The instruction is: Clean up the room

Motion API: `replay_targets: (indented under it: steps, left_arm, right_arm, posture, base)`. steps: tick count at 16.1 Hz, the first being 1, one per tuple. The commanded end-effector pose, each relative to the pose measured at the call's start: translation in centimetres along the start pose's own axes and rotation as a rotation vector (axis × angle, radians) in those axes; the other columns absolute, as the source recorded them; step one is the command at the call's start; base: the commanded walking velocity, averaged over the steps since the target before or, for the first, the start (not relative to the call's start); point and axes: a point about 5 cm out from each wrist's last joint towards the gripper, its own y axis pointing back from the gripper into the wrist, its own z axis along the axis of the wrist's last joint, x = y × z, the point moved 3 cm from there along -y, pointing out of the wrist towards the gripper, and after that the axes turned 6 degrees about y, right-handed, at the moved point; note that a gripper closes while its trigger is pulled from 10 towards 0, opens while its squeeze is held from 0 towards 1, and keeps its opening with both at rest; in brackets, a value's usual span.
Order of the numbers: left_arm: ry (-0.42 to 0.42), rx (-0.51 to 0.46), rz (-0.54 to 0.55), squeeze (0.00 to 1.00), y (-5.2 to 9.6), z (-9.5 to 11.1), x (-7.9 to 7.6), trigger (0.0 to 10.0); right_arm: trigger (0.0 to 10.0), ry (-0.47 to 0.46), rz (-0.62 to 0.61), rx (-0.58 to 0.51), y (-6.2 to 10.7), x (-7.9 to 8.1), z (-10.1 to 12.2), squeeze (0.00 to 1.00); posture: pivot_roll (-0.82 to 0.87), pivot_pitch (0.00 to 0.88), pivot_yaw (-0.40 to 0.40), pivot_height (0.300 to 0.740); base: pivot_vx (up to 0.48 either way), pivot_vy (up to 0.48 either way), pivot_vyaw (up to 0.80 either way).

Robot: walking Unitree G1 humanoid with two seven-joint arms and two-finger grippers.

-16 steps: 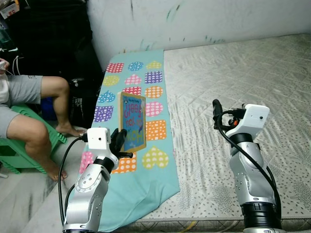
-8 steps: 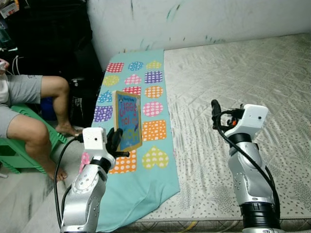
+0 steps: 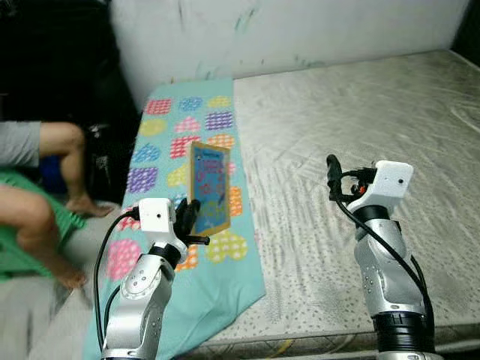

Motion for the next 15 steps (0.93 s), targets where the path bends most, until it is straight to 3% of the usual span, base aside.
replay_targets:
  steps: [1, 3, 5, 7, 10, 12, 15]
  left_arm:
    - [-0.015, -0.051, 0.011, 0.00, 0.1, 1.2, 0.6, 10.0]
    - [-0.043, -0.100, 0.029, 0.00, 0.4, 2.7, 1.0, 10.0]
    - [-0.080, -0.201, 0.053, 0.00, 1.0, 6.3, 1.2, 10.0]
    - [-0.103, -0.223, 0.078, 0.00, 1.8, 7.2, 1.9, 10.0]
    - [-0.098, -0.178, 0.110, 0.00, 2.2, 5.5, 2.5, 10.0]
    - [-0.080, -0.133, 0.101, 0.00, 1.9, 4.2, 2.1, 10.0]
    - [-0.109, -0.099, 0.030, 0.00, 0.8, 4.1, 1.6, 10.0]
  right_arm:
    - [10.0, 0.018, 0.037, -0.019, 0.2, 0.8, 0.2, 0.00]
    - [10.0, 0.028, 0.041, -0.013, 0.7, 0.3, 0.0, 0.00]
    - [10.0, 0.082, 0.046, 0.025, 2.1, -1.2, -1.2, 0.00]
    - [10.0, 0.128, 0.033, 0.065, 3.2, -2.3, -2.6, 0.00]
    - [10.0, 0.117, 0.027, 0.069, 3.3, -2.1, -2.9, 0.00]
    - [10.0, 0.102, 0.017, 0.047, 2.6, -1.4, -2.7, 0.00]
    - [10.0, 0.076, -0.025, 0.026, 2.3, -1.2, -2.6, 0.00]
  posture:
    - [-0.21, 0.000, 0.139, 0.740]
    - [-0.21, 0.000, 0.139, 0.740]
    - [-0.20, 0.000, 0.138, 0.740]
    - [-0.19, 0.000, 0.139, 0.740]
    - [-0.19, 0.000, 0.148, 0.740]
    - [-0.20, 0.000, 0.198, 0.740]
    - [-0.22, 0.000, 0.242, 0.740]
  base:
    - [0.000, 0.000, 0.00]
    - [0.000, 0.000, 0.00]
    - [0.000, 0.000, 0.00]
    - [0.000, 0.000, 0.00]
    - [0.000, 0.000, 0.00]
    - [0.000, 0.000, 0.00]
    - [0.000, 0.000, 0.00]
